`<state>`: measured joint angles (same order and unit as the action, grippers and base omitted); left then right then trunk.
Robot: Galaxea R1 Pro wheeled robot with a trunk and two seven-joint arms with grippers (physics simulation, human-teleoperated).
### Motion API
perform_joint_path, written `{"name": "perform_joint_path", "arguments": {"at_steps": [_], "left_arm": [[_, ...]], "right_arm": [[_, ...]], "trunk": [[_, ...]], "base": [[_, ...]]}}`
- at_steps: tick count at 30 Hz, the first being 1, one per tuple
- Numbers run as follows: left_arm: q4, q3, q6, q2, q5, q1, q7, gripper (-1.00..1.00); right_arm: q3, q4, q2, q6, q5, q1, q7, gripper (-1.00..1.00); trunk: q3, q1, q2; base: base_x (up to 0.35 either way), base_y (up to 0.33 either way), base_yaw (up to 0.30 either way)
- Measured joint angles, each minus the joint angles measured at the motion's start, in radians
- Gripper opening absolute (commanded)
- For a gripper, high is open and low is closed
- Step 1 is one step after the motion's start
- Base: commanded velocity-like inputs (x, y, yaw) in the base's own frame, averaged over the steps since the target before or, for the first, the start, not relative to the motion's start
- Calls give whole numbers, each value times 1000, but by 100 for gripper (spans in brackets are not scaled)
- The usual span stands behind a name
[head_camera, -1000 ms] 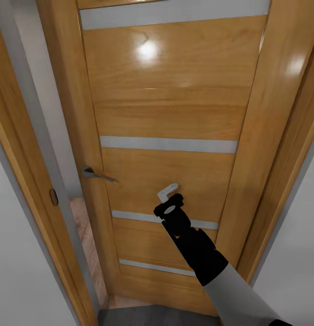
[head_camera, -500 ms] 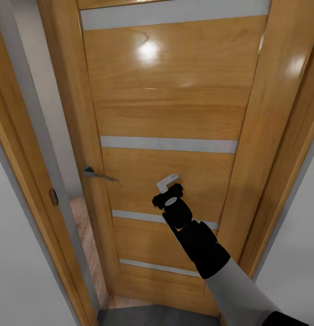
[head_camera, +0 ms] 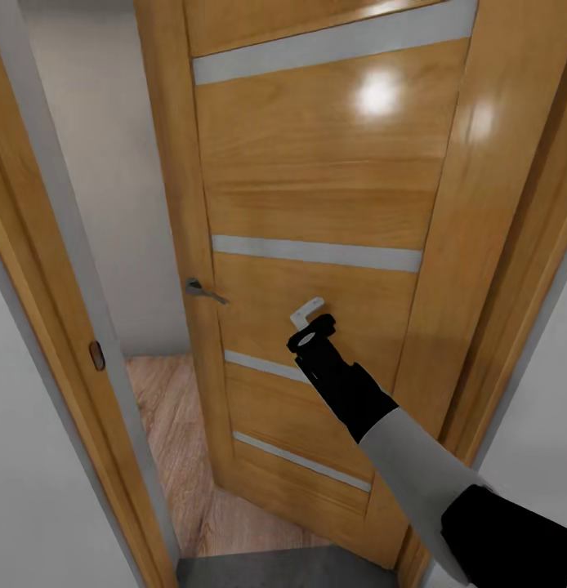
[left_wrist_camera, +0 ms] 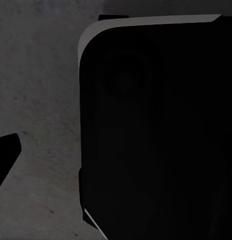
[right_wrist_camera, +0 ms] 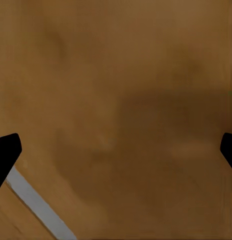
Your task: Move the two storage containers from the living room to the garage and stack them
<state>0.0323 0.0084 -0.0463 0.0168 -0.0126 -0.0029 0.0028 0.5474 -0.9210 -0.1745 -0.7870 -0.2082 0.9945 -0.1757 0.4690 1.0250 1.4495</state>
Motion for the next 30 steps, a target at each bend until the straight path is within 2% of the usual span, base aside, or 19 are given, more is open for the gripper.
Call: {"name": "perform_joint_path", "arguments": {"at_steps": [4,12,14,15,16,17,18,22,27,30], "left_arm": [[0,0,0,0,0,0,0,100],[0,0,0,0,0,0,0,100],[0,0,0,0,0,0,0,100],[0,0,0,0,-1,0,0,100],[0,0,0,0,0,0,0,100],[0,0,0,0,0,0,0,100],[0,0,0,0,0,0,0,100],[0,0,0,0,-1,0,0,100],[-1,0,0,0,0,0,0,100],[0,0,0,0,0,0,0,100]], "right_arm": [[13,15,0,8,39,5,-55,100],[0,18,0,17,45,10,-71,100],[1,55,0,18,41,37,-77,100],[22,123,0,27,66,79,-80,100],[3,166,0,41,66,108,-87,100],[-2,204,0,55,71,131,-96,100],[0,260,0,81,122,161,-123,100],[1,297,0,101,174,180,-159,100],[1,305,0,108,194,186,-167,100],[-1,356,0,112,210,225,-165,100]], "trunk": [[0,0,0],[0,0,0],[0,0,0],[0,0,0],[0,0,0],[0,0,0],[0,0,0],[0,0,0],[0,0,0],[0,0,0]], "base": [[0,0,0],[0,0,0],[0,0,0],[0,0,0],[0,0,0],[0,0,0],[0,0,0],[0,0,0],[0,0,0],[0,0,0]]}}
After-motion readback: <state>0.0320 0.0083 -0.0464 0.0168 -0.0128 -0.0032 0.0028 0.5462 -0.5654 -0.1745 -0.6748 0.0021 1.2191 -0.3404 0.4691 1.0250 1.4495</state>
